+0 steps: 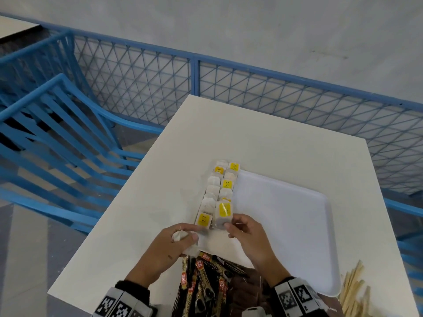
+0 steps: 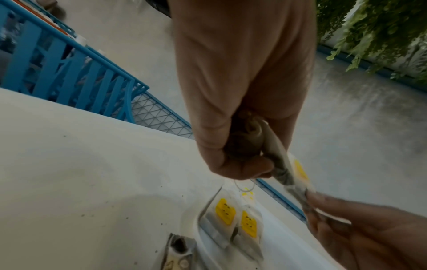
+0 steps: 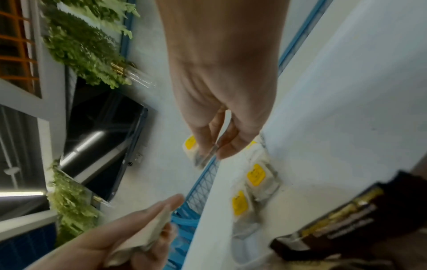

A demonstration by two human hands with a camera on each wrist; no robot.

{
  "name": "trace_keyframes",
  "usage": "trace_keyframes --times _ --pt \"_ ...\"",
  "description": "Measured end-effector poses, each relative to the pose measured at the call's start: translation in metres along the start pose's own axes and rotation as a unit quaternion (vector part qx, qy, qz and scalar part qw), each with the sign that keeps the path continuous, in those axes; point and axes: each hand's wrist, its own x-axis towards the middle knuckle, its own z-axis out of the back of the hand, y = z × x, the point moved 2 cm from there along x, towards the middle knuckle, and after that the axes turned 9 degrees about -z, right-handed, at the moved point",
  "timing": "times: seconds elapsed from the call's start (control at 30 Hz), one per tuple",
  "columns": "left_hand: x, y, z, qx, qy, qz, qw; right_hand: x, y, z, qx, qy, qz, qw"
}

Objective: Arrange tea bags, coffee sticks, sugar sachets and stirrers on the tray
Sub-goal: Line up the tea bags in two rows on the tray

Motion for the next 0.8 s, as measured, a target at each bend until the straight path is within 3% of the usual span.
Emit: trace_keyframes --times 0.3,0.67,0.8 --pt "-0.003 0.006 0.016 -0.025 -0.037 0.023 0.999 0.019 -0.034 0.001 -0.206 -0.060 -0.030 0.976" --pt "-0.001 0.004 0.017 -0.127 0.001 0.023 0.992 0.027 -0.036 -0.010 -0.213 -0.081 -0.051 0.972" --pt "0.001 0.003 0.015 -0.158 -0.006 0.010 0.987 0.021 -0.026 -0.013 -0.207 -0.087 -0.010 0.975"
